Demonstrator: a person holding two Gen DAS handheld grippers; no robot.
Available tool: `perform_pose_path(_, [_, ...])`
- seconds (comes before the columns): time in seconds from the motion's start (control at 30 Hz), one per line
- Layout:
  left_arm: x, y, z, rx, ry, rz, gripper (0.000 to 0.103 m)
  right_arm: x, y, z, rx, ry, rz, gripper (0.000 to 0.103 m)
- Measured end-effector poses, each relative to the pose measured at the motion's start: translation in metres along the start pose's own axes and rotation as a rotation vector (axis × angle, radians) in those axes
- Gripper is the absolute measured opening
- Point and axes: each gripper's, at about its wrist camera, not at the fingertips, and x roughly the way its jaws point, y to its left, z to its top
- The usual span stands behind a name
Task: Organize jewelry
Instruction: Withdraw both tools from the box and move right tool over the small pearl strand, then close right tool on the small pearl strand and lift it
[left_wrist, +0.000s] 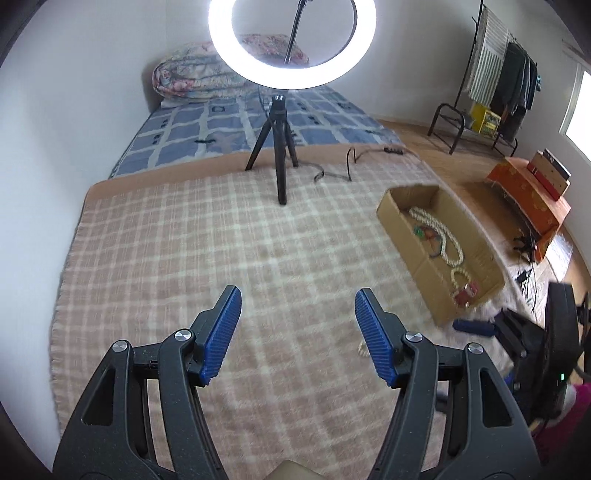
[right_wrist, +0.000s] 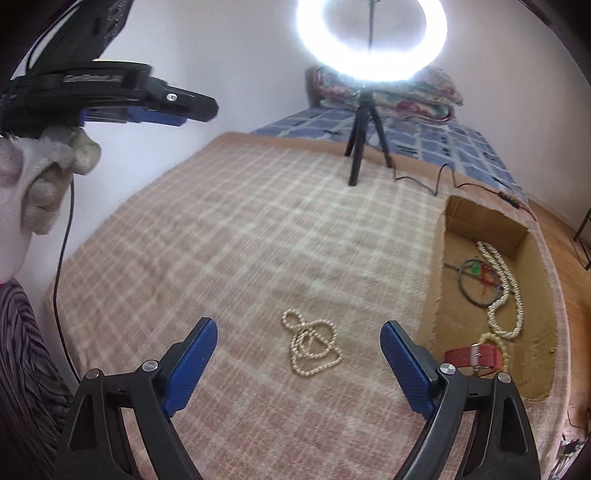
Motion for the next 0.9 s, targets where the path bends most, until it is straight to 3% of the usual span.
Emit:
perform_pose_path(0.27, [0.004,0.012,-0.042,0.021,0.068,0.002,0.066,0.04,-0.002,-0.018,-0.002,0.117,-0.005,0.085])
perform_pose_path(0.9, [0.016,0.027,-0.042,-0.009,0.109,-0.034,0.066,0.098,-0.015,-0.013,0.022,0.219,-0.053,0.075])
